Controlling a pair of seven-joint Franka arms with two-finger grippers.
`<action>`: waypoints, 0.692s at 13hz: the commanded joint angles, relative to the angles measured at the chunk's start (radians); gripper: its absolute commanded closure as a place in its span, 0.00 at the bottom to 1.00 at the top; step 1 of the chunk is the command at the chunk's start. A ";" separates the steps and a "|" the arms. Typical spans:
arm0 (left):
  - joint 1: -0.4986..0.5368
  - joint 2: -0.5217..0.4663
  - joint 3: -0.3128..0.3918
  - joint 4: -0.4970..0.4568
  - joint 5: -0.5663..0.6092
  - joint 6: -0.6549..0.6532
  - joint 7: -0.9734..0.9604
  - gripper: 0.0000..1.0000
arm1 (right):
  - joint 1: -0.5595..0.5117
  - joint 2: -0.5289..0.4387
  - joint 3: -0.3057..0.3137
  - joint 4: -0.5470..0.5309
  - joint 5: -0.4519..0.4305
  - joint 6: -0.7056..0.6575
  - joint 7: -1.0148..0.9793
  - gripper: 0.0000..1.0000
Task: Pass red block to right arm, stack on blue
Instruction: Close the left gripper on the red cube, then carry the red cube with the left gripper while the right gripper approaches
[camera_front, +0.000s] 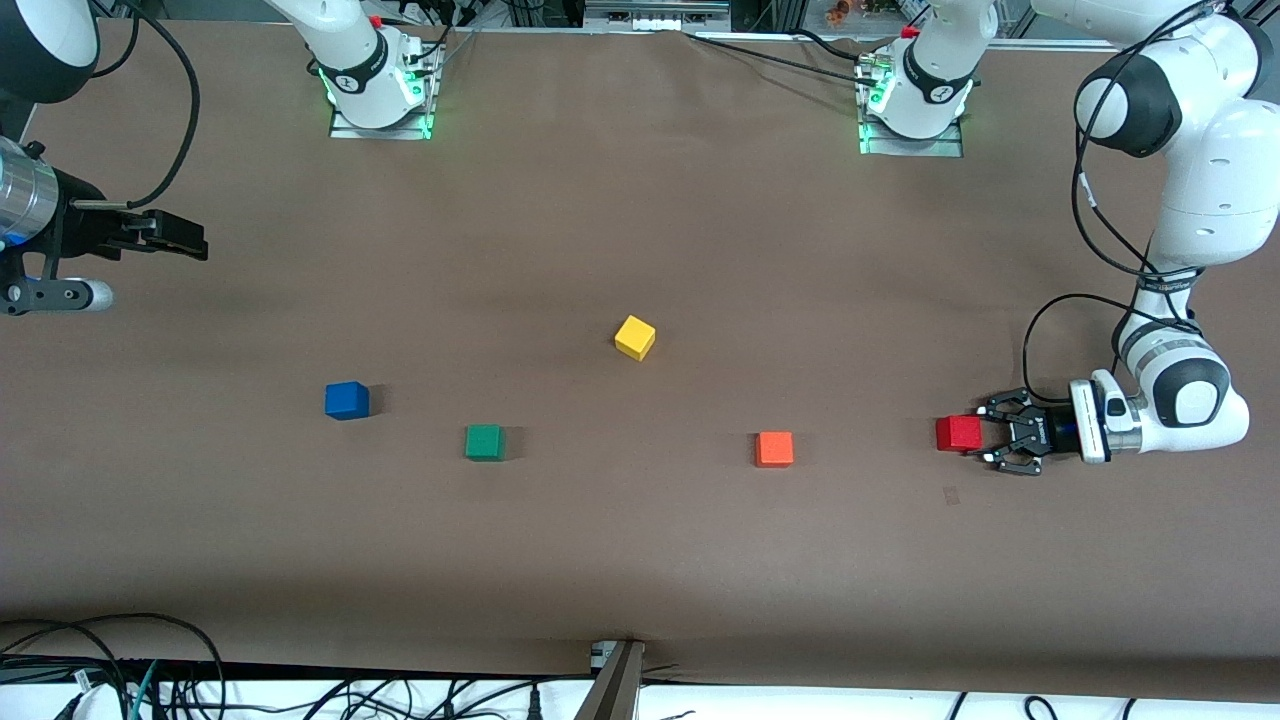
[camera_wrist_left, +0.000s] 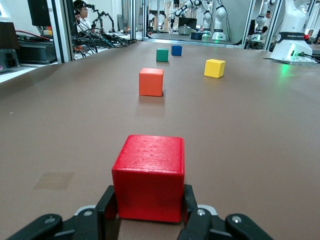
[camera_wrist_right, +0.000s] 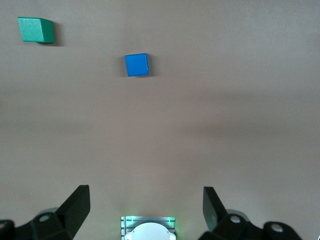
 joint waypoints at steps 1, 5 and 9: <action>-0.001 0.003 0.002 0.018 -0.025 -0.001 0.062 1.00 | 0.001 0.009 0.000 0.023 0.004 0.000 -0.038 0.00; 0.007 -0.010 -0.058 0.021 -0.025 -0.025 0.059 1.00 | 0.001 0.009 0.000 0.023 0.004 0.000 -0.038 0.00; 0.001 -0.017 -0.164 0.096 -0.025 -0.022 0.006 1.00 | 0.001 0.015 0.000 0.023 0.006 0.000 -0.035 0.00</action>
